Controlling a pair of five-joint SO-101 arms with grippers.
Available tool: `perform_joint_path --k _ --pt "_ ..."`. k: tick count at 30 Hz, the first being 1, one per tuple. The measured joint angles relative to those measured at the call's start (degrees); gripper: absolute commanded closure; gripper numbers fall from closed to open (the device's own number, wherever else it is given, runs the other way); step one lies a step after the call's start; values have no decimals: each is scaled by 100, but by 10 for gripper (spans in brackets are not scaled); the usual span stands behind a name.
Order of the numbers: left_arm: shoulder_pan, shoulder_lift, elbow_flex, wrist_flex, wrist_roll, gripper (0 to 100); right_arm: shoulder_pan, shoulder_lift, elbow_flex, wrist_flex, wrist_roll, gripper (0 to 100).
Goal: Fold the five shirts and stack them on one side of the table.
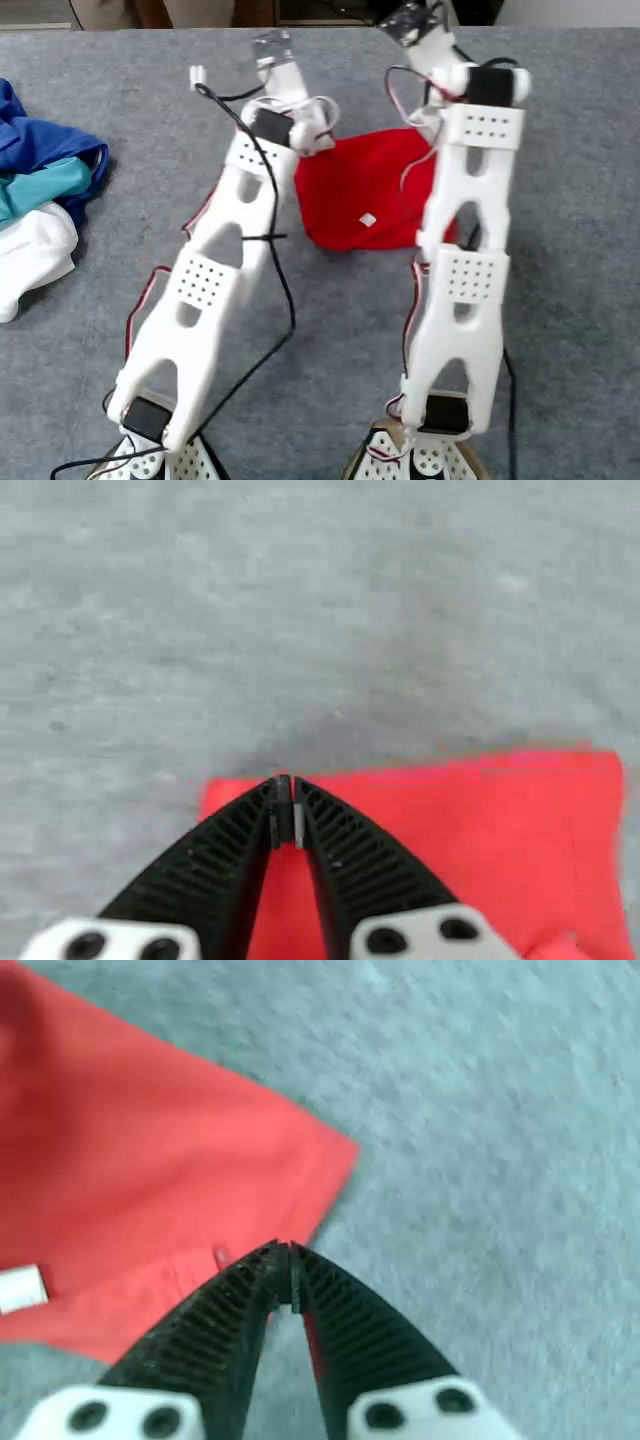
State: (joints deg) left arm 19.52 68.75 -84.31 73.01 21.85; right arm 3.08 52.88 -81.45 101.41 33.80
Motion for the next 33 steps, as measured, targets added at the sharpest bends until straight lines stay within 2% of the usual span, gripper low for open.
perform_joint_path --k 6,10,13,21,27,33 --pt "53 149 -26 -70 -44 978 62 -1319 2734 -141 -9 992" --pt "35 413 -26 -88 -44 979 -9 -1952 4290 -1187 -9 990" --pt "35 527 -26 -88 -44 979 -185 -1969 4888 -1837 -9 990" --pt "-70 545 -26 -88 -44 979 -316 -1143 4730 -2382 -9 991" --pt "-70 545 -26 -88 -44 979 -431 -695 3921 -1635 -9 991" --pt "-70 545 -26 -176 -44 979 -440 -624 3824 -1266 -9 992"
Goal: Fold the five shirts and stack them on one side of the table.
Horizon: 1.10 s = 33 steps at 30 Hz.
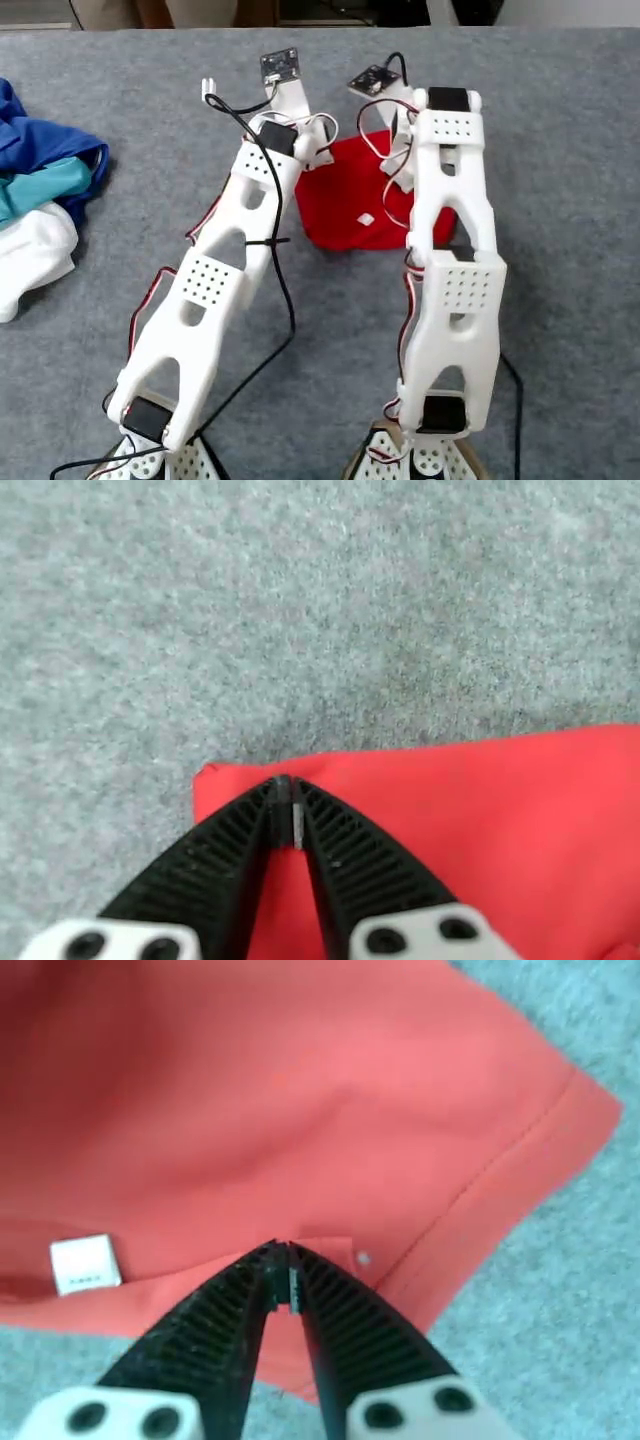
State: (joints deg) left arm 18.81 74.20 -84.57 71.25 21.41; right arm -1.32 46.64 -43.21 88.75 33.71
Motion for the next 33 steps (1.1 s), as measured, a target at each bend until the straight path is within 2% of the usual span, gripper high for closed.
perform_joint_path --k 8,19,26,33 --pt "0 0 0 -9 0 979 18 9 0 457 149 992" --pt "-44 9 0 -18 0 979 396 -70 0 1169 492 992" --pt "-44 9 0 -18 0 979 343 -712 0 1099 492 992" --pt "-44 9 0 -18 0 979 123 -97 0 97 492 992"
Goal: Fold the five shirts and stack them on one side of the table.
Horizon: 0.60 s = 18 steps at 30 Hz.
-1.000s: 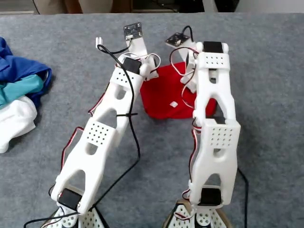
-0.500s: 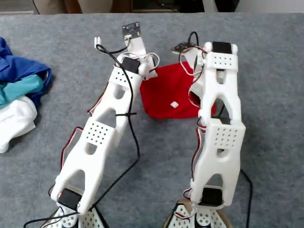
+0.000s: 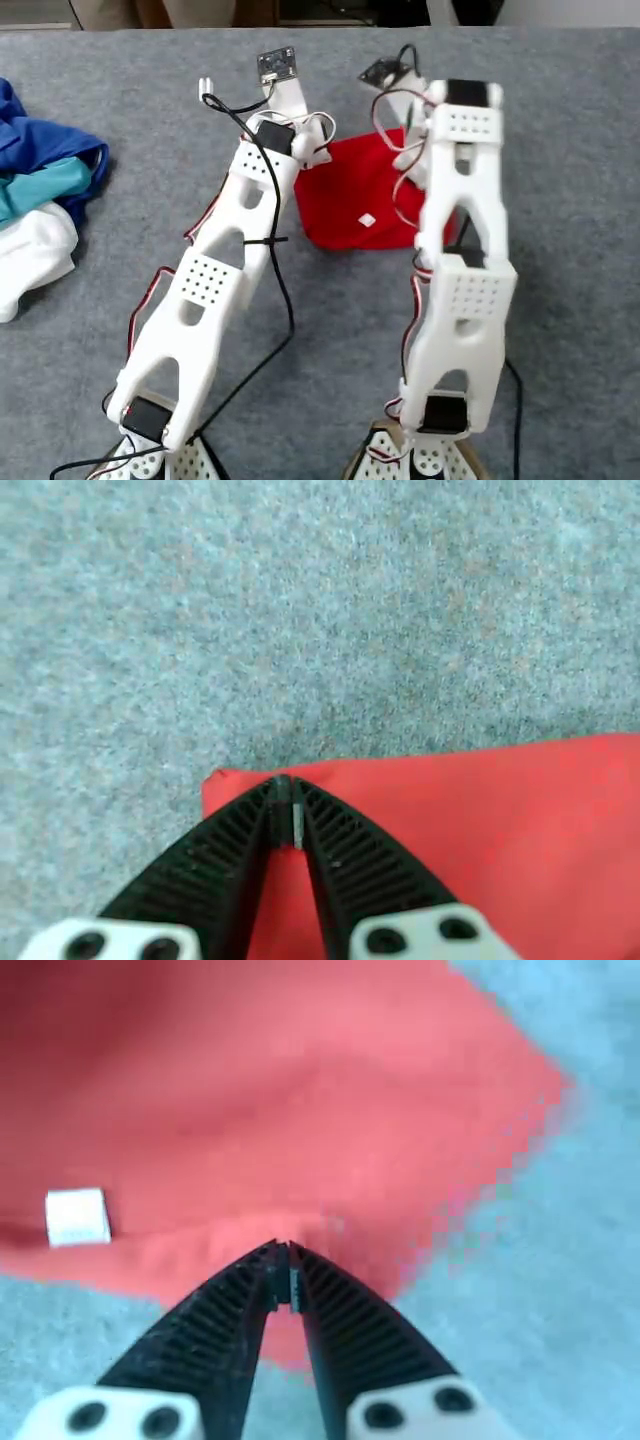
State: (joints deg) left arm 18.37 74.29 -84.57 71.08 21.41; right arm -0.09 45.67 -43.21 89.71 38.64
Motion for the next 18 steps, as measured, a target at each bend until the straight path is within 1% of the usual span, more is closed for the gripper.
perform_joint_path --k 3,8,11,14,18 --pt "0 0 0 0 0 979 -97 360 -132 62 0 992" --pt "0 0 0 0 0 979 -105 396 -360 334 0 992" --pt "0 0 0 0 0 979 -97 396 -563 686 9 992" --pt "0 0 0 0 0 979 -9 396 -659 1037 167 992" --pt "0 0 0 0 0 979 167 396 -642 1134 343 993"
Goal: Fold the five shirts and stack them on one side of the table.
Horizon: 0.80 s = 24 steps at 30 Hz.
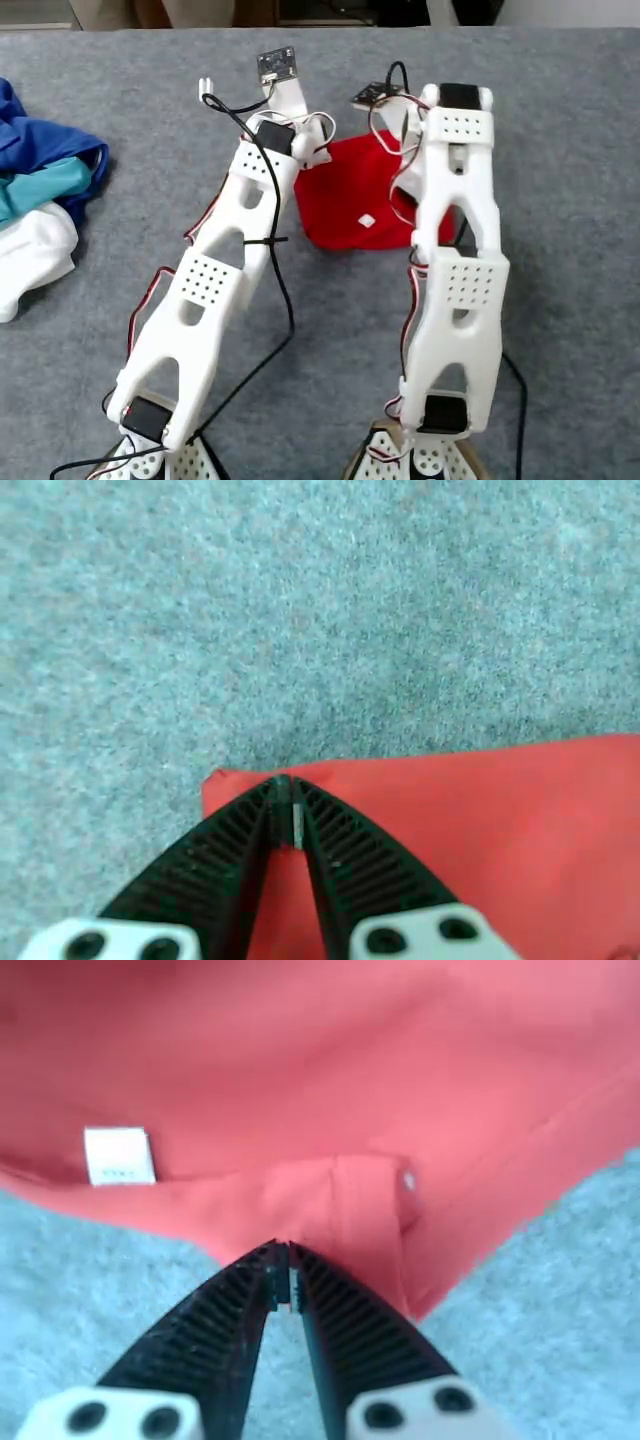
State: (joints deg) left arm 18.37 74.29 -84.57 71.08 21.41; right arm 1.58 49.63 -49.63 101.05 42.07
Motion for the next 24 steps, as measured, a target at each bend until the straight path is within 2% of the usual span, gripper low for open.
perform_joint_path --k 9,17,24 --pt "0 0 0 0 0 979 360 -62 325 0 246 993" --pt "0 0 0 0 0 979 -114 -422 -18 -413 264 992" --pt "0 0 0 0 0 979 -185 -114 -26 -1125 264 993"
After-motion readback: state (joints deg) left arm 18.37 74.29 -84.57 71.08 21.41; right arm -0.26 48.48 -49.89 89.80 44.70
